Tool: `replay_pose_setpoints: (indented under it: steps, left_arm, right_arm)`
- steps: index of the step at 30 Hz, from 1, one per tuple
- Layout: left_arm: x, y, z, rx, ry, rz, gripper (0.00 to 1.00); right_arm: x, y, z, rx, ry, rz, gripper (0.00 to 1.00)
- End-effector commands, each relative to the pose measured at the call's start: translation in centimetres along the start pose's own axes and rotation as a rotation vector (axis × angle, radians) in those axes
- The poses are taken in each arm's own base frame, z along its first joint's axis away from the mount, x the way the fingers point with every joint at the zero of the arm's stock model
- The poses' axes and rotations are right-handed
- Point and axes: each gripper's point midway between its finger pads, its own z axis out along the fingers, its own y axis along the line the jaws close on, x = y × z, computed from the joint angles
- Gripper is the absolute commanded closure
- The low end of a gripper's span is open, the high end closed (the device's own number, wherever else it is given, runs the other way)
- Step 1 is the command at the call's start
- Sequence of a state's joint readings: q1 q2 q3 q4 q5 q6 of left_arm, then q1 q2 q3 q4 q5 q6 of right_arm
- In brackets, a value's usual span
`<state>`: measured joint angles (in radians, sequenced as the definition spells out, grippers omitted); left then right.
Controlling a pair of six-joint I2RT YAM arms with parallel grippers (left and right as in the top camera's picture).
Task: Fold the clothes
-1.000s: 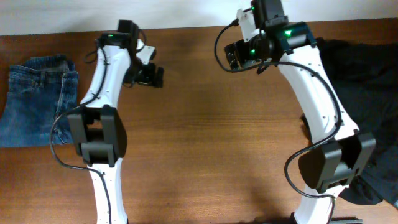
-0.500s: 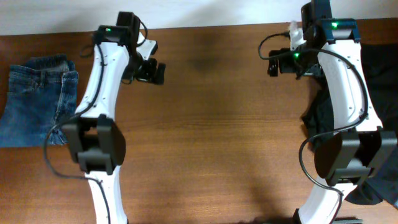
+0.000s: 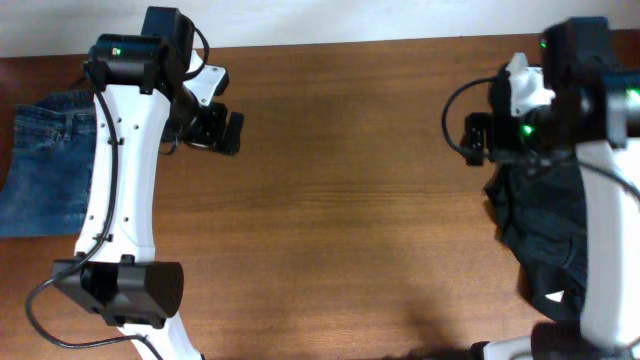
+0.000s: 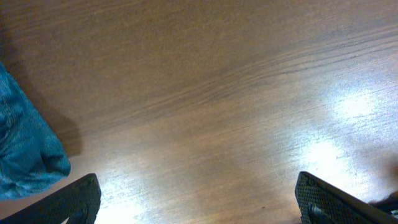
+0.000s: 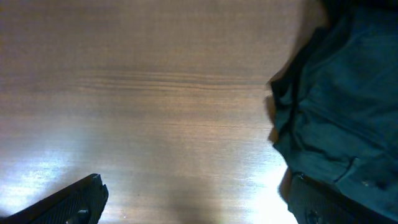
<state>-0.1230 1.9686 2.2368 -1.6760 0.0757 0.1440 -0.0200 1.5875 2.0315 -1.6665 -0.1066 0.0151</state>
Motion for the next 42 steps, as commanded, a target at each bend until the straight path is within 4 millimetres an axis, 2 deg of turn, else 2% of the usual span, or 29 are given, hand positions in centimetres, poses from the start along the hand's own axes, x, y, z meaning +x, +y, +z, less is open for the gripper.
replay_pose_setpoints:
  steps: [1, 5, 7, 10, 13, 16, 19, 21, 24, 28, 29, 33, 36, 42]
  left_arm:
    - [1.1, 0.1, -2.3, -0.02, -0.046, -0.022, 0.0]
    - [2.2, -0.5, -5.1, -0.032, -0.145, -0.011, 0.0]
    - [2.9, -0.6, -6.2, -0.04, -0.202, -0.006, 0.0]
    - [4.1, -0.9, -7.2, -0.052, -0.285, 0.0, 0.0]
    - [5.7, -0.4, -7.3, -0.105, -0.382, 0.0, 0.0]
    - [7.3, 0.7, -6.1, -0.198, -0.533, -0.013, 0.0]
    - [8.0, 1.9, -4.4, -0.276, -0.628, -0.034, 0.0]
    - [8.6, 3.2, -2.5, -0.346, -0.668, -0.059, 0.0]
    - [9.0, 3.8, 0.0, -0.374, -0.693, -0.07, 0.0]
    - [10.2, 3.9, 3.6, -0.367, -0.622, -0.066, 0.0]
    - [10.3, 3.9, 4.0, -0.366, -0.613, -0.065, 0.0]
    - [10.0, 3.9, 3.9, -0.367, -0.625, -0.066, 0.0]
    - [9.9, 3.9, 3.8, -0.367, -0.629, -0.066, 0.0]
    - [10.7, 2.9, 2.5, -0.328, -0.683, -0.053, 0.0]
  right_arm:
    - [2.2, -0.7, -2.8, 0.051, -0.081, 0.016, 0.01]
    - [4.9, -0.7, -4.4, 0.056, -0.192, 0.014, 0.01]
    - [6.0, -0.7, -4.2, 0.052, -0.239, 0.009, 0.01]
    - [7.4, -0.7, -2.8, 0.044, -0.298, 0.003, 0.01]
    - [8.7, -0.2, -0.4, -0.006, -0.336, -0.008, 0.01]
    - [8.9, -0.1, 3.1, -0.034, -0.383, -0.019, 0.01]
    - [7.6, -0.8, 5.4, -0.006, -0.432, -0.019, 0.01]
    - [6.3, -1.1, 7.1, 0.0, -0.466, -0.02, 0.01]
    - [5.5, -1.3, 9.1, 0.001, -0.447, -0.018, 0.01]
    - [5.7, -1.6, 11.5, 0.004, -0.357, -0.01, 0.01]
    - [5.8, -1.6, 11.8, 0.005, -0.346, -0.014, 0.01]
    - [5.5, -1.6, 11.9, 0.005, -0.349, -0.016, 0.01]
    - [5.7, -2.0, 11.2, 0.033, -0.367, -0.011, 0.01]
    - [6.0, -2.1, 7.4, 0.054, -0.502, -0.005, 0.01]
